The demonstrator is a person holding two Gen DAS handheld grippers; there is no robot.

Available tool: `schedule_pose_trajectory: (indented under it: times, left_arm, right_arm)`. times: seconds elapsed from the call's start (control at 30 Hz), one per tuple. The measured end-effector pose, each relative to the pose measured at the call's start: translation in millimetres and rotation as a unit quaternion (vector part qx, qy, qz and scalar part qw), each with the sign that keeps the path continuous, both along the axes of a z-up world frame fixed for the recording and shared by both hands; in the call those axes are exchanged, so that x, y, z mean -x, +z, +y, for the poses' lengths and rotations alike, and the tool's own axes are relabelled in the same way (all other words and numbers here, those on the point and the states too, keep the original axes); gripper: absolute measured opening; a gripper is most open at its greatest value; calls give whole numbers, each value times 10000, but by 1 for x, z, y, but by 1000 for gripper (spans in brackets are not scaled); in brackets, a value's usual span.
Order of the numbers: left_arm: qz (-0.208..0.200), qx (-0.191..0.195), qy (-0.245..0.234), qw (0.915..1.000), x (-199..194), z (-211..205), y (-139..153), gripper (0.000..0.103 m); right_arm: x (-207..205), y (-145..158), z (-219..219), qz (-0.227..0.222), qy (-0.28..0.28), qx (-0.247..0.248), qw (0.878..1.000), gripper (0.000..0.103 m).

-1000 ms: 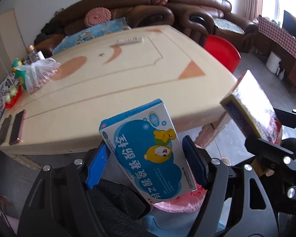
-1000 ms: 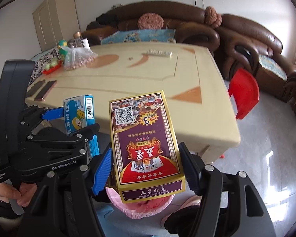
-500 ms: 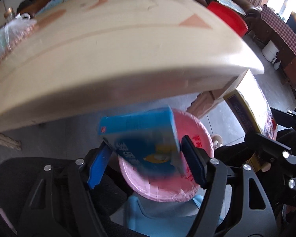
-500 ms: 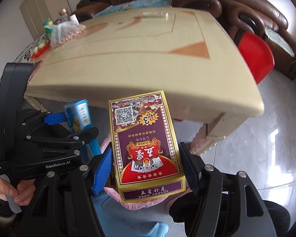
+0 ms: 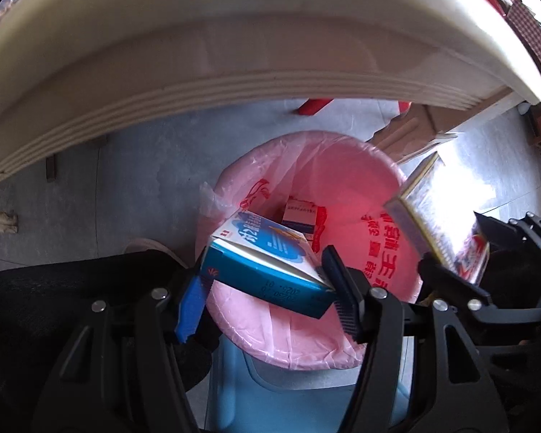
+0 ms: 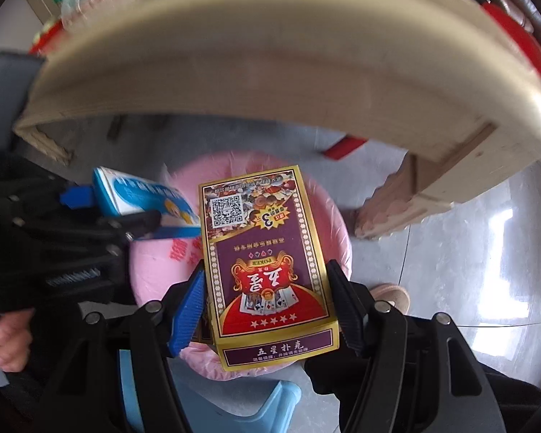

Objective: Collect trash
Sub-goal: 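Lift the medicine box and card box and carry both over the pink bin, then open both tools to drop the two boxes into the bin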

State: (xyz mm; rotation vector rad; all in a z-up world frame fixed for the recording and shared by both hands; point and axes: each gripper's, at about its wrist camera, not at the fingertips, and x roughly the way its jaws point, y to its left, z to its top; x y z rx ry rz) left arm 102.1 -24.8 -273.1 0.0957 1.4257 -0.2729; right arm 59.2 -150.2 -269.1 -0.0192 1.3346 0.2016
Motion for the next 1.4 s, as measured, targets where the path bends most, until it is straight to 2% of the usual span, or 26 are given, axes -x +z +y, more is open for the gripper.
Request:
schedule_pose_trajectory:
  times: [0.27, 0.5, 0.73, 0.77, 0.8, 1.0, 1.4]
  left_arm:
    - [306, 40, -164, 9994, -2, -10, -25, 60]
    - [546, 77, -222, 9982, -5, -15, -42, 60]
    - [698, -7, -278, 9972, -8, -20, -53, 60]
    - [732, -64, -297, 9969, -8, -21, -54, 62]
    - [767, -108, -308, 9965, -8, -22, -56, 65]
    - [690, -367, -484, 9958, -6, -27, -54, 66]
    - [693, -543, -421, 9952, -7, -26, -54, 69]
  right_arm:
    - [-13, -37, 0, 440, 133, -25, 9989, 63]
    - [-18, -57, -2, 682, 184, -77, 9975, 63]
    - [-21, -66, 1, 775, 250, -82, 9966, 65]
    - [-21, -67, 2, 788, 266, -70, 9965, 67]
    - [-21, -68, 4, 806, 286, -26, 9963, 73]
    - [-19, -69, 10, 744, 423, 193, 9961, 84]
    - [-19, -70, 4, 844, 282, 120, 9960, 84]
